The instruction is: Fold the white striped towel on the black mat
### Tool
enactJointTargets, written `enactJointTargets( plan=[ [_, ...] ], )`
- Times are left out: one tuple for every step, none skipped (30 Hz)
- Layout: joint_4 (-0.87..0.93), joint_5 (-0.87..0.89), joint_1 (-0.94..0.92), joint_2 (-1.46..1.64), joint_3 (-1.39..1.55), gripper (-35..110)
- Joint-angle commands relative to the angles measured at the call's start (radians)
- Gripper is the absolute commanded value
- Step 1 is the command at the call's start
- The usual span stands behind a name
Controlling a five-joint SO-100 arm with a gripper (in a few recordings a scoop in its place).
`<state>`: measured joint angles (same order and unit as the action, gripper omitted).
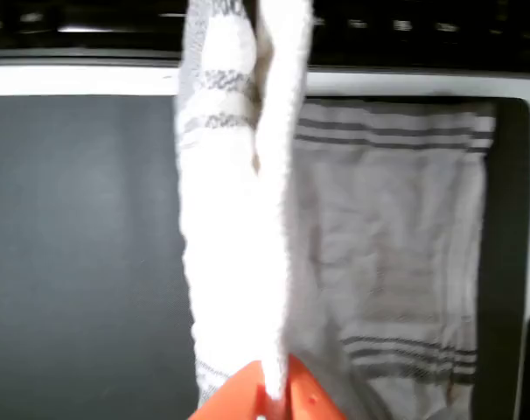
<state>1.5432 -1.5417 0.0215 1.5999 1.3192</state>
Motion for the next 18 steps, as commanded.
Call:
enactJointTargets(
  plan=[
    [-0.002,0.063,0.104,0.080,0.037,0],
    [-0.008,0.078,0.133,0.083,0.051,0],
    [-0.017,0.098,0.163,0.086,0.063,0],
    [-0.029,0.118,0.190,0.086,0.078,0],
    [-0.043,0.132,0.216,0.086,0.095,0],
    [-0.072,0.149,0.241,0.086,0.118,0],
    [-0.112,0.160,0.264,0.084,0.146,0],
    [-0.150,0.172,0.285,0.071,0.166,0],
    [-0.190,0.186,0.304,0.052,0.178,0],
    [-0.230,0.196,0.319,0.031,0.184,0],
    [-0.264,0.212,0.336,0.005,0.187,0],
    [-0.287,0.222,0.351,-0.021,0.178,0],
    [-0.313,0.239,0.365,-0.038,0.170,0],
    [-0.327,0.252,0.380,-0.054,0.163,0],
    [-0.321,0.268,0.397,-0.069,0.140,0],
    [-0.311,0.293,0.414,-0.083,0.114,0],
    [-0.305,0.316,0.433,-0.095,0.094,0],
    [-0.305,0.339,0.449,-0.106,0.080,0]
  ],
)
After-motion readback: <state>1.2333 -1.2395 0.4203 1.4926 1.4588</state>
